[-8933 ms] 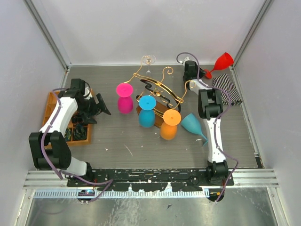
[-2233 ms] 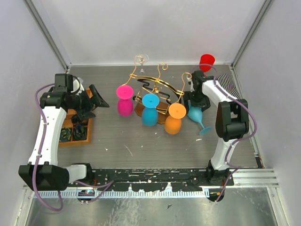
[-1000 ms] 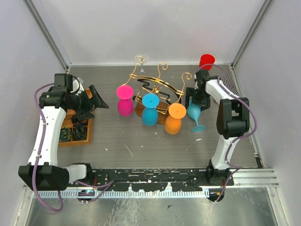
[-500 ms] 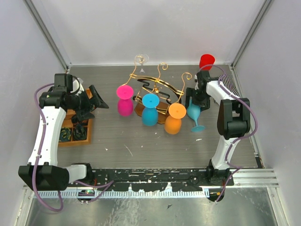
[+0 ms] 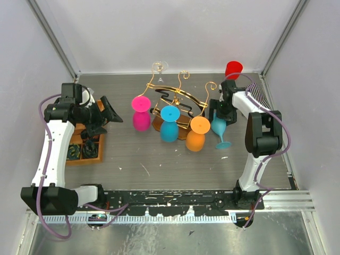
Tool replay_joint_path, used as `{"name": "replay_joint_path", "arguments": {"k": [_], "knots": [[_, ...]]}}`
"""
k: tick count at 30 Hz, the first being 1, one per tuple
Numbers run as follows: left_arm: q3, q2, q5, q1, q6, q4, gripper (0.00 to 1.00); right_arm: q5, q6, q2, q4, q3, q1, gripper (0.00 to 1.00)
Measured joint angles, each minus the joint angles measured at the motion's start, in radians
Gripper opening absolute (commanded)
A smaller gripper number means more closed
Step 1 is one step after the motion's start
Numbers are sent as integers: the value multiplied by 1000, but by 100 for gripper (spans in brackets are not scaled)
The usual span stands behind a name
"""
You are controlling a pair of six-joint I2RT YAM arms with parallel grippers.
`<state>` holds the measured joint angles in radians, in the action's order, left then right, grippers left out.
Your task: Take the wine glass off the wine glass rack
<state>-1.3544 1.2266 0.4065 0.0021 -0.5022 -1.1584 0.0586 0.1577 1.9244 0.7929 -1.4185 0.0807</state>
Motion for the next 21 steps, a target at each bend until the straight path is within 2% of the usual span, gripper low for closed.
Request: {"name": "replay_joint_path", "arguments": {"k": [6, 13, 21], "knots": [[0, -3, -1, 0, 0, 0, 98, -14, 2, -19, -16, 15, 3, 72], [0, -9, -2, 0, 2, -3, 99, -74, 1, -50, -1, 22, -16, 71], [0, -13, -4, 0, 3, -8, 99, -93, -2, -188, 45, 20, -130, 71]]}}
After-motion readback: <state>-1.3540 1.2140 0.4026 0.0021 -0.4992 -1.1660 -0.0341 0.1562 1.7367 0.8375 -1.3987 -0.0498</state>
